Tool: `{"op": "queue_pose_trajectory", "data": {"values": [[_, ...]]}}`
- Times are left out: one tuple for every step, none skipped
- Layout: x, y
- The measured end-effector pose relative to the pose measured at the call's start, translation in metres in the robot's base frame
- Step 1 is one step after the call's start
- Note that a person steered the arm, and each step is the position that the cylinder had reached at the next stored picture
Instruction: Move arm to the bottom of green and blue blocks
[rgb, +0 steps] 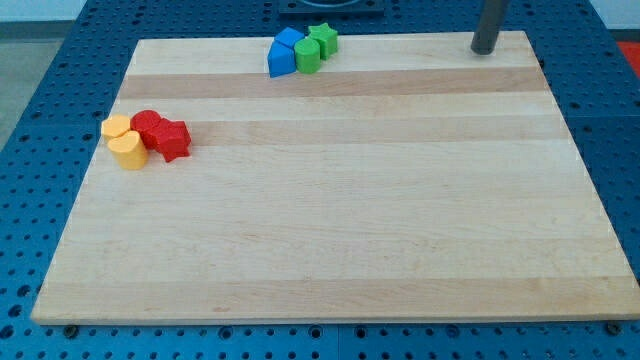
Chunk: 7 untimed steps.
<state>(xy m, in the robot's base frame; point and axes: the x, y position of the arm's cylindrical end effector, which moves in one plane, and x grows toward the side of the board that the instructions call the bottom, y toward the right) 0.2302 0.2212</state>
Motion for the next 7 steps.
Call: {"op": "queue_pose_trajectory", "data": {"values": [[-0.005, -0.009], [-0.039, -0.031], [-0.039, -0.045], [-0.039, -0.078], [-0.037, -0.104], [-0.013, -0.115], [0.088, -0.115]]}}
